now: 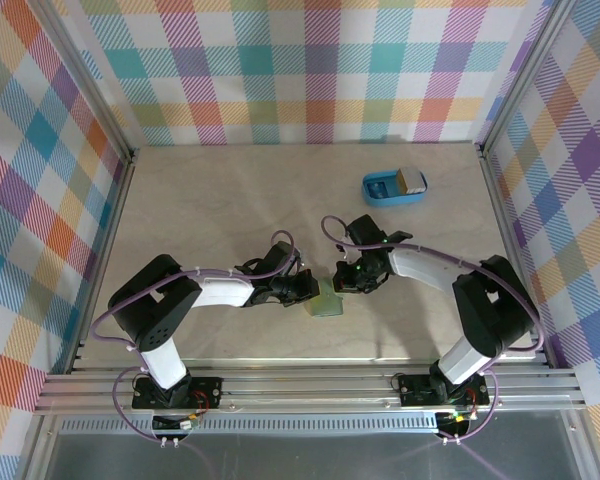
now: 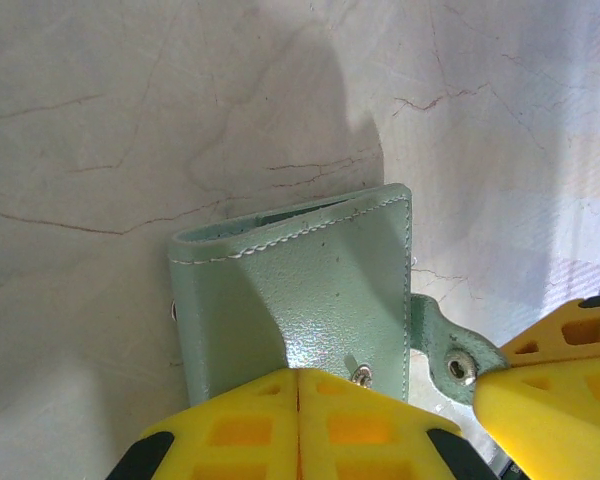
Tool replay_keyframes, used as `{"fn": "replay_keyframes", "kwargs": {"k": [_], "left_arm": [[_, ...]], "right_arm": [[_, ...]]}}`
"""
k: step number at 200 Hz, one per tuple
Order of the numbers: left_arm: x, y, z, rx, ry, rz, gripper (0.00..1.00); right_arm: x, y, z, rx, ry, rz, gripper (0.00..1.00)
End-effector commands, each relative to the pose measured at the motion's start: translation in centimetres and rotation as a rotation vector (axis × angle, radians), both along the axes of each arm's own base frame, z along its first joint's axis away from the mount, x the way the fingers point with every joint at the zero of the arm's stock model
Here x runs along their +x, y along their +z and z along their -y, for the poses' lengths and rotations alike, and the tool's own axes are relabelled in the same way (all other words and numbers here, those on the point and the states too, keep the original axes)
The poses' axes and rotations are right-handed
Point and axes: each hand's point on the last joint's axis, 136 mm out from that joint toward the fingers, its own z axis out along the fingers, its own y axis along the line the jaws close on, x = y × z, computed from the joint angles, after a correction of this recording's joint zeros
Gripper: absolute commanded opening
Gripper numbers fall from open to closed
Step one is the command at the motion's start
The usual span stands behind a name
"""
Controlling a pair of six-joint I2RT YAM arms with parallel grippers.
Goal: Put the credit cards into the card holder
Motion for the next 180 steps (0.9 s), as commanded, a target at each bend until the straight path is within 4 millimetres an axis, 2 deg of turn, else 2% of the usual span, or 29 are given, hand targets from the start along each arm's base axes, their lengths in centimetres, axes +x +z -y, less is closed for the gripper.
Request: {"fn": "replay_keyframes", "kwargs": {"k": [1, 48, 91, 180], "left_arm": [[-0.9, -1.1, -0.3, 0.036, -0.023, -0.017, 0.08], [-1.0, -1.2, -0.5, 0.040, -0.020, -0.013, 0.08], [-1.0, -1.2, -0.5, 0.038, -0.024, -0.013, 0.08], [-1.0, -1.0, -0.6, 0.020, -0.013, 0.004, 0.08]], "right_arm": [[-0.1, 0.2, -0.2, -0.031, 0.025, 0.000, 0.00], [0.2, -0.6, 0.1, -0.078, 0.016, -0.026, 0.00], [0.5, -0.7, -0.7, -0.106, 0.035, -0.026, 0.00], [-1.1, -1.9, -1.8, -0.124, 0.097, -0.096, 0.00]]}}
